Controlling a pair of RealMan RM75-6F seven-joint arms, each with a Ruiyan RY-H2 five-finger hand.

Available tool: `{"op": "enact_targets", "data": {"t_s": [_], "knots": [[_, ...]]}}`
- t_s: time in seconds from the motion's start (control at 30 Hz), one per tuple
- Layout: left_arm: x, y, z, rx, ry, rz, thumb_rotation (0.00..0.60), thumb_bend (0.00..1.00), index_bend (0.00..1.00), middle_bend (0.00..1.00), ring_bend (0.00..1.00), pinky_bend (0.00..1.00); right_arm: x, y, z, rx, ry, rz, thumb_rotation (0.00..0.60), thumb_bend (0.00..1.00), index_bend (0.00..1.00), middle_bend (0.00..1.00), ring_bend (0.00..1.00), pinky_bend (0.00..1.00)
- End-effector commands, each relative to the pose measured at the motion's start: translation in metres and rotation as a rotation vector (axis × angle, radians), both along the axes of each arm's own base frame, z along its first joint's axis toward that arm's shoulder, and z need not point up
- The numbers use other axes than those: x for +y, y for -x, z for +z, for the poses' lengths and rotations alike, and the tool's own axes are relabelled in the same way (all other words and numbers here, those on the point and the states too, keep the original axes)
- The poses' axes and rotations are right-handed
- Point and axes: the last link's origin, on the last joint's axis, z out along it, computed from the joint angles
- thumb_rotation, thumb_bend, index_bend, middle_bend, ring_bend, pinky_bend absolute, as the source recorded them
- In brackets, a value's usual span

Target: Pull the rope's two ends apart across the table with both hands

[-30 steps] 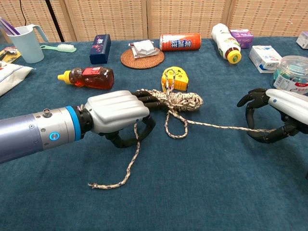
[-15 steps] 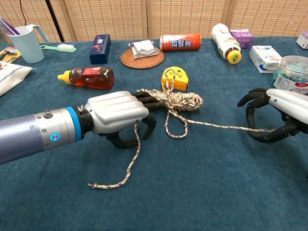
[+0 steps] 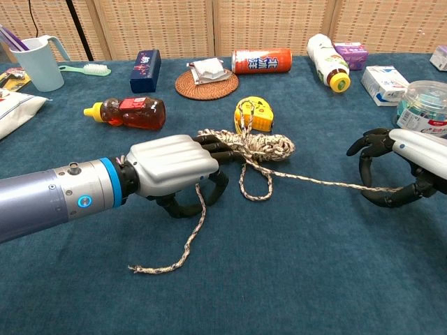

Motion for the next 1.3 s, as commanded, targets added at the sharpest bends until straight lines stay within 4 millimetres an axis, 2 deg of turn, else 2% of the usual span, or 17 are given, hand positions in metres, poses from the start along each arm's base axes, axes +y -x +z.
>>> {"op": "enact_targets", "data": {"t_s": [0.03,0.43,0.77,1.07,1.17,1.3], "knots": [[0.0,0.0,-0.001,-0.003,-0.001,0.0,0.6,0.38,0.56,0.09,0.0,0.0,0.0,0.0,0.0,-0.001,0.001,0.0,0.6,0.64,0.64,0.23,0.0,0.0],[-0.002,0.0,-0.001,-0.009,-0.004,0.002,0.6,0.39,0.62,0.13,0.0,0.0,0.001,0.001,0.001,-0.004,0.002,-0.003,0.6,0.64,0.64,0.23,0.0,0.0],[0.002,0.002,0.013,-0.064,-0.012,0.047,0.6,0.4,0.65,0.16,0.0,0.0,0.002,-0.001,0.004,-0.002,0.009,0.006,0.6,0.64,0.64,0.23,0.0,0.0],[0.009,0.013,0.045,-0.137,-0.053,0.097,0.6,0.41,0.68,0.21,0.0,0.0,0.002,-0.007,0.014,0.001,0.035,0.035,0.6,0.64,0.65,0.25,0.0,0.0],[0.014,0.028,0.071,-0.178,-0.097,0.143,0.6,0.41,0.69,0.22,0.0,0.0,0.001,-0.009,0.025,0.012,0.063,0.053,0.6,0.64,0.65,0.25,0.0,0.0],[0.019,0.042,0.094,-0.215,-0.136,0.186,0.6,0.41,0.7,0.23,0.0,0.0,0.001,-0.008,0.036,0.025,0.087,0.059,0.6,0.64,0.66,0.25,0.0,0.0]]}}
